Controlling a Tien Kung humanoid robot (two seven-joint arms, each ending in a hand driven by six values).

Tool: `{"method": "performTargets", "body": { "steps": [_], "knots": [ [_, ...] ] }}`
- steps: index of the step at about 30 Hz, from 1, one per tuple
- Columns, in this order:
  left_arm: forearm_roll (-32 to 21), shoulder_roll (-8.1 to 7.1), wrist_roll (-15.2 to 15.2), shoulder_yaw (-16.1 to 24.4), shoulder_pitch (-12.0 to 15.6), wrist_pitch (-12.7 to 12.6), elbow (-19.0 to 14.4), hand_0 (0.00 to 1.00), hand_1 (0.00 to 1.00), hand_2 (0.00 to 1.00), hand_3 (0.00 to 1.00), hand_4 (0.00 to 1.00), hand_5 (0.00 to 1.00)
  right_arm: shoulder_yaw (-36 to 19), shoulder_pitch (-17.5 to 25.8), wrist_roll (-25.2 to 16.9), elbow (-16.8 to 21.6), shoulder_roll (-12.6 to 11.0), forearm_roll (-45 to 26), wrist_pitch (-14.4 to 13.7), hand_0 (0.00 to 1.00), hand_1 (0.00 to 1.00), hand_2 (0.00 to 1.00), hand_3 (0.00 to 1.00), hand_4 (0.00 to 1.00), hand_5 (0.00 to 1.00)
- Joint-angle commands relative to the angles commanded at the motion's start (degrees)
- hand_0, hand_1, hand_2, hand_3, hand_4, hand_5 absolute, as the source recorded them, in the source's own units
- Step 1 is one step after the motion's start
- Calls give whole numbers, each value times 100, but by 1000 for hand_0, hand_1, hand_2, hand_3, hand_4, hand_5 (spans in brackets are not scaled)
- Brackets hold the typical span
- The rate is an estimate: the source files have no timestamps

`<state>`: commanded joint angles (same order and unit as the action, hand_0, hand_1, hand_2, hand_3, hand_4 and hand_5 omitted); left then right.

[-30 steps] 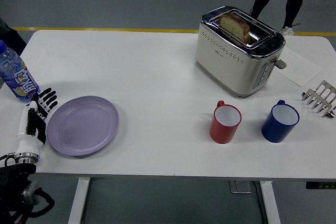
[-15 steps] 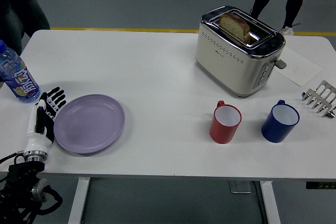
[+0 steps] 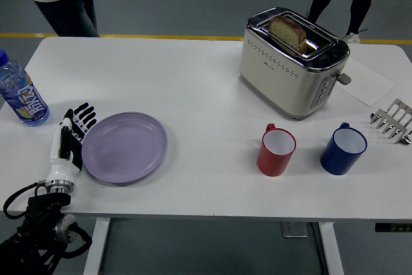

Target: Push plate across desktop

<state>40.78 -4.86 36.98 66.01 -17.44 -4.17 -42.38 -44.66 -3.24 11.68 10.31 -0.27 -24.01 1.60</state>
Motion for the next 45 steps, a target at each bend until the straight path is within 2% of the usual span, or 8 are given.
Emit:
{"method": "performTargets", "body": {
  "steps": [18, 29, 45],
  "knots": [
    [-274, 290, 0, -708, -351, -64, 139, 765, 776, 756, 698, 436, 998, 44, -7, -3, 0, -18, 23, 14, 751, 770, 816, 719, 530, 401],
    [-438, 483, 0, -928, -600, -113, 272, 764, 776, 756, 695, 431, 998, 125, -7, -35, 0, -29, -20, 40, 751, 767, 817, 717, 530, 401],
    [-716, 486, 0, -1228, -824, -129, 463, 765, 776, 755, 692, 431, 998, 278, -49, -70, 0, -46, -58, 87, 748, 765, 815, 717, 530, 400]
  ]
}}
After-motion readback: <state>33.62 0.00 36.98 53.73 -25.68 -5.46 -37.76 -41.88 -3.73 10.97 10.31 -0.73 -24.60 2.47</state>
